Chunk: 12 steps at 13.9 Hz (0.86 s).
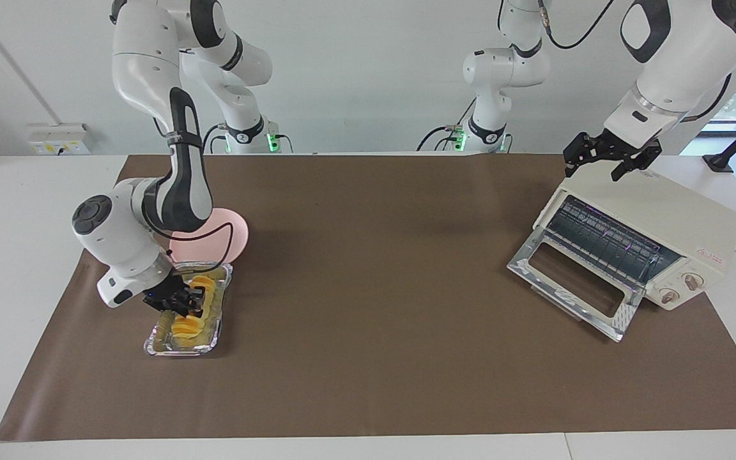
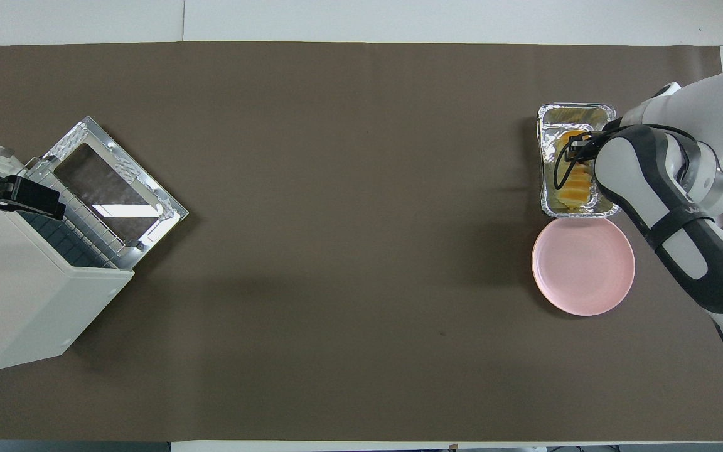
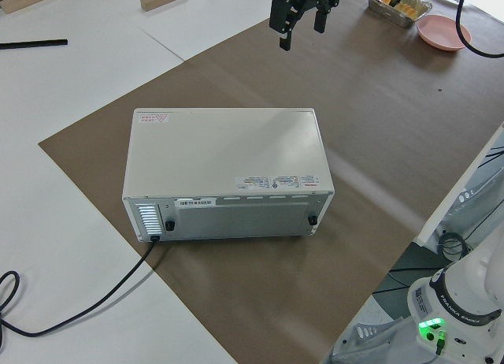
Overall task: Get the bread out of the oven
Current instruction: 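Grasp the bread slices in the tray with the right gripper, then lift the bread slices onto the pink plate with the right gripper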
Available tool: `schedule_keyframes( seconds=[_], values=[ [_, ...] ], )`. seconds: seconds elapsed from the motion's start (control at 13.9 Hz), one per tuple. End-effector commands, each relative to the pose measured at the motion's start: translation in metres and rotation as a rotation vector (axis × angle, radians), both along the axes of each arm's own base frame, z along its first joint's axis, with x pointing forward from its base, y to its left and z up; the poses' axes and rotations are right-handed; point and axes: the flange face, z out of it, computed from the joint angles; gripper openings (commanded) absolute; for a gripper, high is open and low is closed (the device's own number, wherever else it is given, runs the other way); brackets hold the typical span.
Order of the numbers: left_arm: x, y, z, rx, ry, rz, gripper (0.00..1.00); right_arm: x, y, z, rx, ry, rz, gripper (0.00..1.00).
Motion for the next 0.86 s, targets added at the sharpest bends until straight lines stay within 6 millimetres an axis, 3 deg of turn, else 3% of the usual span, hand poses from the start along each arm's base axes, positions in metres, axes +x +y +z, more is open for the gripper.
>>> schedule_keyframes(
  seconds=[0.0, 0.29, 0.5, 0.65, 0.79],
  values=[
    [-0.006, 0.002, 0.002, 0.004, -0.015, -0.012, 1.00, 0.004, 0.002, 0.028, -0.005, 0.027, 0.027, 0.00],
    [-0.006, 0.002, 0.002, 0.004, -0.013, -0.012, 1.00, 0.004, 0.006, 0.091, -0.005, 0.081, 0.039, 0.00],
    [-0.006, 0.002, 0.002, 0.004, -0.013, -0.012, 1.00, -0.027, 0.010, 0.124, 0.011, 0.150, 0.048, 0.00],
    [-0.006, 0.002, 0.002, 0.004, -0.013, -0.012, 1.00, -0.062, 0.017, 0.127, 0.031, 0.254, 0.023, 0.00],
    [-0.006, 0.002, 0.002, 0.004, -0.013, -0.012, 1.00, -0.100, 0.020, 0.115, 0.036, 0.307, 0.021, 0.00]
  ],
)
